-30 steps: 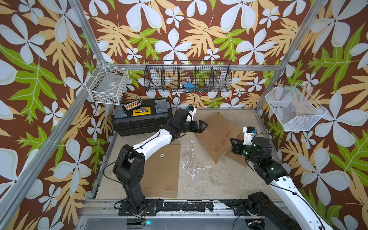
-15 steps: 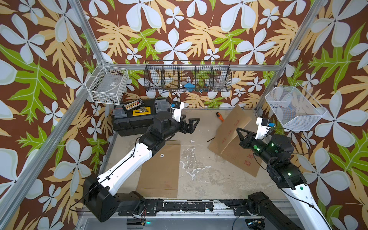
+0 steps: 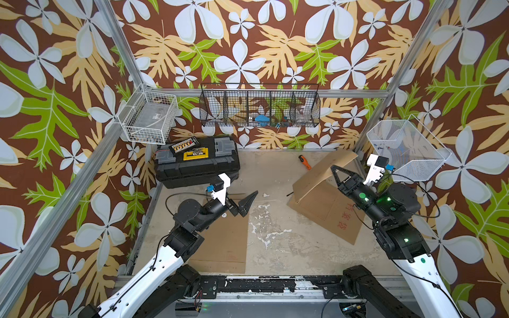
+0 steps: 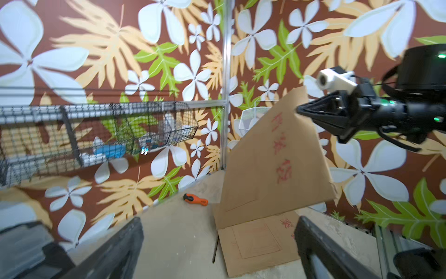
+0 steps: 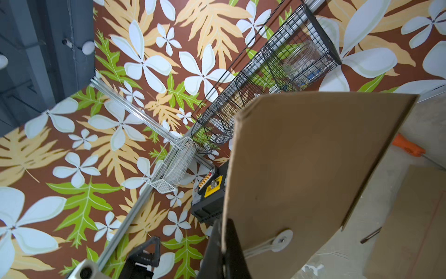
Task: Open the file bag
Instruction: Pick up the file bag from the file bag.
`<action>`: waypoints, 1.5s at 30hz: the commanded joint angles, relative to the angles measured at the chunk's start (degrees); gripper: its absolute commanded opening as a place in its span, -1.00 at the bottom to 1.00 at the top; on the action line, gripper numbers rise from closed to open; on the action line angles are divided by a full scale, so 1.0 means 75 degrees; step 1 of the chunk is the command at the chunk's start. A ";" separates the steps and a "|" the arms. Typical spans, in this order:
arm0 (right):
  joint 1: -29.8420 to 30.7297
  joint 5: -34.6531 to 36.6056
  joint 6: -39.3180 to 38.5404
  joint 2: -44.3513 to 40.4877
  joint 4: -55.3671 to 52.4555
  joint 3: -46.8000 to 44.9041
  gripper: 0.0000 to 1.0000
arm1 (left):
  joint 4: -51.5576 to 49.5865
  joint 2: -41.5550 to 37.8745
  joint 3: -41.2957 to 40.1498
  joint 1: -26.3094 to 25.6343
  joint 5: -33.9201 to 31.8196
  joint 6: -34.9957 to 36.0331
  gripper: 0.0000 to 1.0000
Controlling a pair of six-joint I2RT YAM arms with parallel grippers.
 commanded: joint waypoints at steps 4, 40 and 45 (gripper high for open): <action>-0.0008 0.0135 0.1592 0.0265 0.0944 0.0065 -1.00 | 0.0542 0.0347 0.0089 -0.0041 0.0842 0.1053 0.86; -0.0009 -0.0899 0.3431 0.0277 0.2426 -0.0943 -1.00 | 0.1700 0.3496 0.0716 -0.1973 -0.1356 0.2071 -0.15; -0.0003 -0.1004 0.3575 0.0267 0.2519 -0.0968 -1.00 | 0.1750 0.3610 0.0790 -0.1981 -0.1158 0.1940 -0.17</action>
